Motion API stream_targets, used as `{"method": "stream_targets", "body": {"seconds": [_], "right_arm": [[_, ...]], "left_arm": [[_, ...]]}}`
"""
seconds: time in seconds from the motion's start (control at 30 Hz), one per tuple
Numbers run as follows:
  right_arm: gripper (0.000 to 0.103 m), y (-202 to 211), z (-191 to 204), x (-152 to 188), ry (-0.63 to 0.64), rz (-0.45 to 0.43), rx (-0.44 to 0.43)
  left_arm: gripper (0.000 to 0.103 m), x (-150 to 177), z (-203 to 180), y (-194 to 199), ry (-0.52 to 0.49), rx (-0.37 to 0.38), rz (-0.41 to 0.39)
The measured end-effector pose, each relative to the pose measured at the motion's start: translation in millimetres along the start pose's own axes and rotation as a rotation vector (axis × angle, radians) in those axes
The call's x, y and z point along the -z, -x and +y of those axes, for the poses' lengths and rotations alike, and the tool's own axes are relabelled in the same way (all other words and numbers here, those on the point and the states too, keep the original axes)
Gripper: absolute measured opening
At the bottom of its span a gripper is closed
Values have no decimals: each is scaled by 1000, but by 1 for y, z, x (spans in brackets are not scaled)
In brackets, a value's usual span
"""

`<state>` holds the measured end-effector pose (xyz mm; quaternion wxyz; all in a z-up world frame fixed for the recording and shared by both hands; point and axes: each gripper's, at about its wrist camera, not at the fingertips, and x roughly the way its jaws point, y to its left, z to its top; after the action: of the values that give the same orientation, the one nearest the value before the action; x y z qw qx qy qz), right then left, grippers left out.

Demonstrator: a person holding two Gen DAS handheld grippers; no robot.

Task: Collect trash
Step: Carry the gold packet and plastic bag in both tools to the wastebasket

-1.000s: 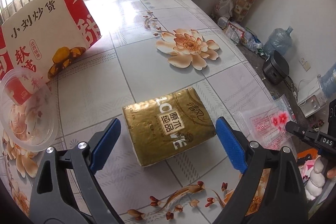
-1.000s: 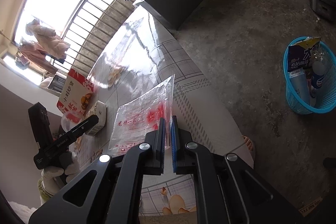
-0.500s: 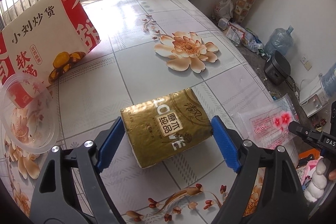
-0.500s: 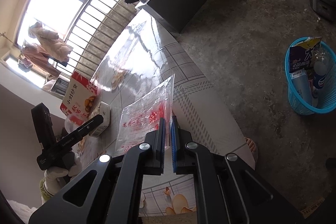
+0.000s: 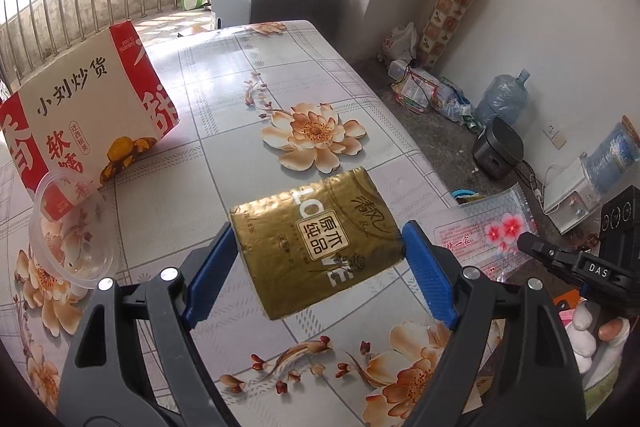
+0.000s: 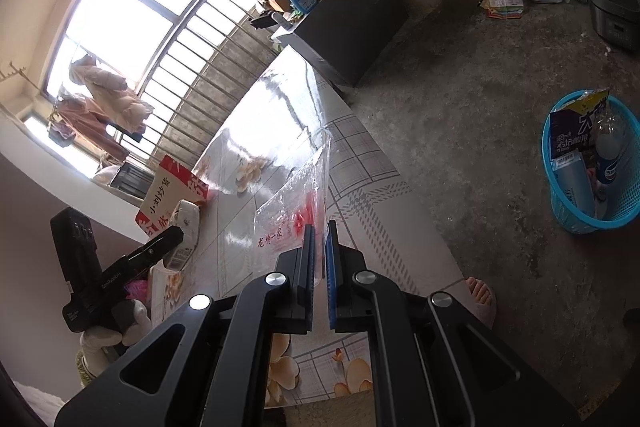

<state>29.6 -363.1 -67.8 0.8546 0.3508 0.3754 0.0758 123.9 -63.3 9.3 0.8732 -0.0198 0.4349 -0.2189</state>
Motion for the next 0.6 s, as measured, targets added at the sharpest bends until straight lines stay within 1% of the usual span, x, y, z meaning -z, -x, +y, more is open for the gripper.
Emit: {"method": "stream_targets", "body": {"seconds": [0.2, 0.33, 0.43, 0.5, 0.53, 0.6], "right_arm": [[5, 27, -1, -3, -2, -71, -1], [5, 49, -11, -9, -28, -132, 14], [5, 65, -26, -16, -57, -181, 40], [5, 78, -40, -20, -82, -218, 65], [5, 85, -47, -21, -95, -239, 87], [5, 101, -64, -25, -119, -290, 160]], "left_arm": [[79, -11, -35, 16, -59, 74, -40], [79, -23, -73, 14, -129, 135, -54], [79, -34, -108, 1, -188, 208, -36], [79, -38, -135, -14, -234, 242, -12], [79, -41, -148, -22, -257, 258, 1], [79, -46, -177, -37, -306, 295, 27]]}}
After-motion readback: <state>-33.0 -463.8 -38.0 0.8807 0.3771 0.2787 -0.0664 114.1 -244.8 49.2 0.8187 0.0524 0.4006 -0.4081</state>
